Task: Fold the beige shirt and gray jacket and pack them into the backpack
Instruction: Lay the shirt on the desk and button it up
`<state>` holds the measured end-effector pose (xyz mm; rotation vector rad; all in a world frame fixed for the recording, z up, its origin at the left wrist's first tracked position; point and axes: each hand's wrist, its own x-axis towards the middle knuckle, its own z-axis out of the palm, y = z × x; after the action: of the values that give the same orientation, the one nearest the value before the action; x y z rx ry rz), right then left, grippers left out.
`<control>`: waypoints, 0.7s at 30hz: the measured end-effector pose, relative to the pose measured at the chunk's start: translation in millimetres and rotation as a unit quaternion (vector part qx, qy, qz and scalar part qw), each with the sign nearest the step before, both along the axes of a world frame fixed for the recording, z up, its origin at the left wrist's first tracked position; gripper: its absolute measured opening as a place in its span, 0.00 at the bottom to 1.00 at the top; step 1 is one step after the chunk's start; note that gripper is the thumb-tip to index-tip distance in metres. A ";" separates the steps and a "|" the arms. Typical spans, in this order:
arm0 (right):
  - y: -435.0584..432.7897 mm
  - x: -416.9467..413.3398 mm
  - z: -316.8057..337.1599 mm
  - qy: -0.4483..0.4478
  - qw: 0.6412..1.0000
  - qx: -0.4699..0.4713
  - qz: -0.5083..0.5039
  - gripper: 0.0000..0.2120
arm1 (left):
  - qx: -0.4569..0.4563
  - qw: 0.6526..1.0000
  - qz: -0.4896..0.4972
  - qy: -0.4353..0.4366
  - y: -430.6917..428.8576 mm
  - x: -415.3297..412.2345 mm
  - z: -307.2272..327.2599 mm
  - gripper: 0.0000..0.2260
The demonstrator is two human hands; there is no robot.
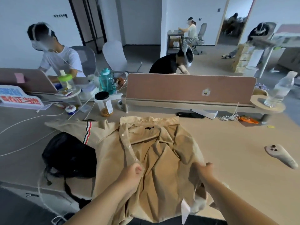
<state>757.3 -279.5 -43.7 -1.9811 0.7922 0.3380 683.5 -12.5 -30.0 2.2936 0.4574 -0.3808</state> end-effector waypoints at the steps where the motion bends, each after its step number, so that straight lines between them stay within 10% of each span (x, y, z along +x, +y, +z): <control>1: 1.5 1.7 -3.7 0.018 0.998 0.053 -0.027 0.28 | -0.018 1.000 -0.002 0.002 -1.4 9.6 -1.9 0.05; 5: 0.4 20.7 -16.5 0.049 0.988 0.134 -0.053 0.07 | -0.087 0.996 -0.025 0.014 -13.8 66.0 -14.0 0.06; 9: 24.9 57.7 -16.7 0.003 0.993 0.093 -0.071 0.10 | -0.216 0.976 0.016 0.018 -29.9 137.9 -18.5 0.05; 12: 72.8 65.3 6.6 -0.058 0.971 0.071 0.223 0.11 | -0.294 0.954 0.064 0.008 -38.7 193.6 -15.4 0.05; 16: 110.2 71.6 16.2 0.088 0.839 0.014 0.537 0.17 | -0.255 0.966 0.003 0.035 -40.5 241.0 -27.9 0.11; 21: 68.5 96.8 -15.2 -0.003 0.984 -0.037 0.175 0.13 | -0.114 0.992 0.015 0.053 -38.8 256.2 -60.7 0.14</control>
<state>854.1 -210.9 -59.0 -2.1905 0.4543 0.5140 939.7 -51.4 -90.7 2.0497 0.4757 -0.5158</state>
